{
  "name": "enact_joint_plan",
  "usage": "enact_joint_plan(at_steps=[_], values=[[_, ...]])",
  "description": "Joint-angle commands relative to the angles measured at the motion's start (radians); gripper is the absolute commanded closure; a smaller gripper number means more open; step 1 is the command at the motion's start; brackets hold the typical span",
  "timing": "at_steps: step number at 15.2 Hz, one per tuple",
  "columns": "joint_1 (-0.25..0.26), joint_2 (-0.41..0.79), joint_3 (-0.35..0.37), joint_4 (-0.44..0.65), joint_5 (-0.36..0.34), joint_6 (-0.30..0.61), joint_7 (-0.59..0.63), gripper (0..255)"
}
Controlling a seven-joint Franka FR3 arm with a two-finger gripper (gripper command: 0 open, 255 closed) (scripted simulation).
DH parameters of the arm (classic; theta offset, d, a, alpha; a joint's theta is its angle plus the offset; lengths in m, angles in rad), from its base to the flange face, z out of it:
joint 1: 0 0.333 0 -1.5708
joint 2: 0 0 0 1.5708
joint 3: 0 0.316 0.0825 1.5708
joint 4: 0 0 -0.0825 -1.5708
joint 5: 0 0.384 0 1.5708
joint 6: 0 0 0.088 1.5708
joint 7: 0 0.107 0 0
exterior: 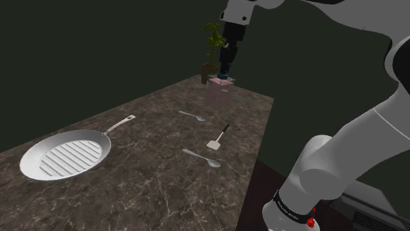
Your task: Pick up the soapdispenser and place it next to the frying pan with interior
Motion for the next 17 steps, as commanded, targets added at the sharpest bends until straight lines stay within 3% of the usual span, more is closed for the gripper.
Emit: enact_joint_plan(at_steps=[1, 9, 17], values=[[0.019, 0.034, 0.035, 0.038, 0.016, -0.002, 0.053, 255], [0.085, 0.178, 0.148, 0.180, 0.045, 0.006, 0.230, 255], [0.160, 0.386, 0.246, 0.418, 0.032, -0.019, 0.403, 255]])
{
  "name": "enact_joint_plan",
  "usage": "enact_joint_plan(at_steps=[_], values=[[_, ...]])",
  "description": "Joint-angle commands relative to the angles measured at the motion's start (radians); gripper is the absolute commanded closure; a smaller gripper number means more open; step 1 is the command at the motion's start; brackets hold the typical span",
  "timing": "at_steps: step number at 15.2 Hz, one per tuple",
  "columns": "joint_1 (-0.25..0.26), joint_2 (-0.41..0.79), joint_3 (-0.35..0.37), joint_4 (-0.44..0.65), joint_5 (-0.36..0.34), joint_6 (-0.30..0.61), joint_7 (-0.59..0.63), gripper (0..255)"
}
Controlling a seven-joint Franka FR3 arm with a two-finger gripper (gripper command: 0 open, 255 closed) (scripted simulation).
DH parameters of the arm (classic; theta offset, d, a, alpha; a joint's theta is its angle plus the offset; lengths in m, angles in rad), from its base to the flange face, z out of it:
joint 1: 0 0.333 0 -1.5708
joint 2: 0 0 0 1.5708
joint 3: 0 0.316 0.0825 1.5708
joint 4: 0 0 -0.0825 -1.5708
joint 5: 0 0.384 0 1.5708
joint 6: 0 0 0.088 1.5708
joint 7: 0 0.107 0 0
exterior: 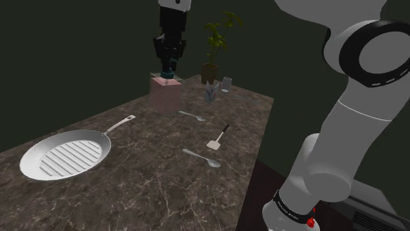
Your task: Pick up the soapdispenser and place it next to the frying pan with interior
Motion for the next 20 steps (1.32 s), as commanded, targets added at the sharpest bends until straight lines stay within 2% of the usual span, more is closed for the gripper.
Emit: enact_joint_plan(at_steps=[1, 20], values=[[0.025, 0.075, 0.025, 0.091, -0.011, -0.015, 0.051, 255], [0.022, 0.016, 0.022, -0.242, -0.001, 0.259, 0.036, 255]])
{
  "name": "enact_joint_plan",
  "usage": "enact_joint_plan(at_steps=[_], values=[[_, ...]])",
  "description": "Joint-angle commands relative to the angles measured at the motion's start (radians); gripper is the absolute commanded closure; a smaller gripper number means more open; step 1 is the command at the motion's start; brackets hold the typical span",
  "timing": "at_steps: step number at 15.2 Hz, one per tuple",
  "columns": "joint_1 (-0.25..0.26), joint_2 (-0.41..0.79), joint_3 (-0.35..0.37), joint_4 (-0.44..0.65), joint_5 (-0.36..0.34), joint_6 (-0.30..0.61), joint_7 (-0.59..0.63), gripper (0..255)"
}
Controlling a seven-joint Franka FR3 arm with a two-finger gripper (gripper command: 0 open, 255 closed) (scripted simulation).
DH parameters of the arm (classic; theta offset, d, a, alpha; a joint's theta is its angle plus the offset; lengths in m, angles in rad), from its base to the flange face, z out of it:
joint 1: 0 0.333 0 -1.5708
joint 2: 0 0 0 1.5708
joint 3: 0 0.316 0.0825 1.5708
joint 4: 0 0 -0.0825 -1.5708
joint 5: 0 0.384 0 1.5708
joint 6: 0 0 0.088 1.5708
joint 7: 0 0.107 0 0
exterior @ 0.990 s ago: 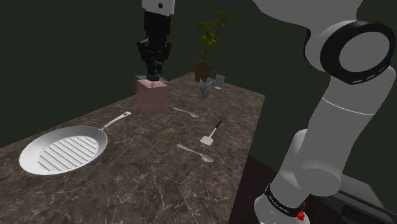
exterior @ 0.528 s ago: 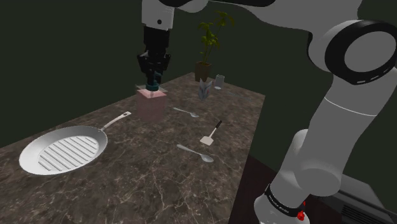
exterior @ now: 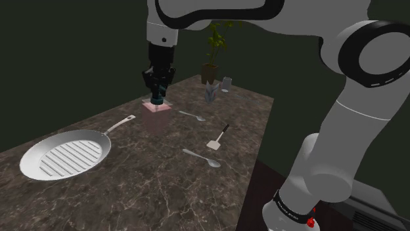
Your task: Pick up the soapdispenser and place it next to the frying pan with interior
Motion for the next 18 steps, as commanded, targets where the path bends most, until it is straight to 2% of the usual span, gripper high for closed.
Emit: enact_joint_plan(at_steps=[1, 18], values=[[0.001, -0.001, 0.001, -0.029, 0.000, 0.029, 0.001, 255], [0.002, 0.025, 0.002, -0.228, -0.002, 0.253, -0.004, 255]])
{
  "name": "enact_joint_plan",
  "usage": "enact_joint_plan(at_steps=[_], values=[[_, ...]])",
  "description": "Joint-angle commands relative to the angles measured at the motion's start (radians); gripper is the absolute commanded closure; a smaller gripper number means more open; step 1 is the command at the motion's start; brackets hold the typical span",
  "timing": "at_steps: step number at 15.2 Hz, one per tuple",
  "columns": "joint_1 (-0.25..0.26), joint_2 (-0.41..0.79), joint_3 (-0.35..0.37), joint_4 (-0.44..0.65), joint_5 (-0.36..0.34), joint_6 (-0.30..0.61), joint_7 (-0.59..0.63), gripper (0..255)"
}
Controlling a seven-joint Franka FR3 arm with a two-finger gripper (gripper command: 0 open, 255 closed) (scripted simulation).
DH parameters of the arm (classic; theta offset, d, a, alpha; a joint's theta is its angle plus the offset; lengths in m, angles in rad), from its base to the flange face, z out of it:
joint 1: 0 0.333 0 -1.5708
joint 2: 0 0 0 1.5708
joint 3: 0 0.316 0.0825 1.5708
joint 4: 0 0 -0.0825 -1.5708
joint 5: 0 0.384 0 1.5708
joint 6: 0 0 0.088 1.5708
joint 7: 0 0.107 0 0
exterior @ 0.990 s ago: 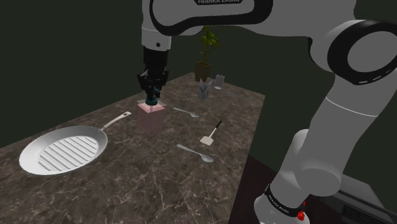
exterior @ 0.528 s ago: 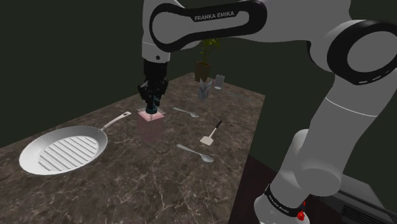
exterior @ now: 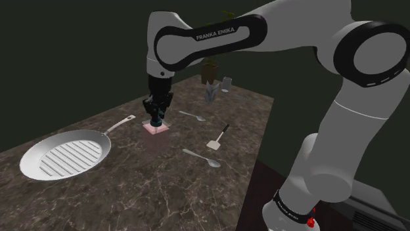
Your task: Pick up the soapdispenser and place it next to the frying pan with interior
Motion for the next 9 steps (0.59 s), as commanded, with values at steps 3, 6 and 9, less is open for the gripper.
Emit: enact_joint_plan(at_steps=[3, 6, 9], values=[[0.001, 0.011, 0.000, -0.042, -0.001, 0.054, 0.000, 255], [0.001, 0.024, 0.001, -0.068, -0.003, 0.092, 0.000, 255], [0.002, 0.038, 0.001, -0.092, -0.005, 0.131, 0.000, 255]])
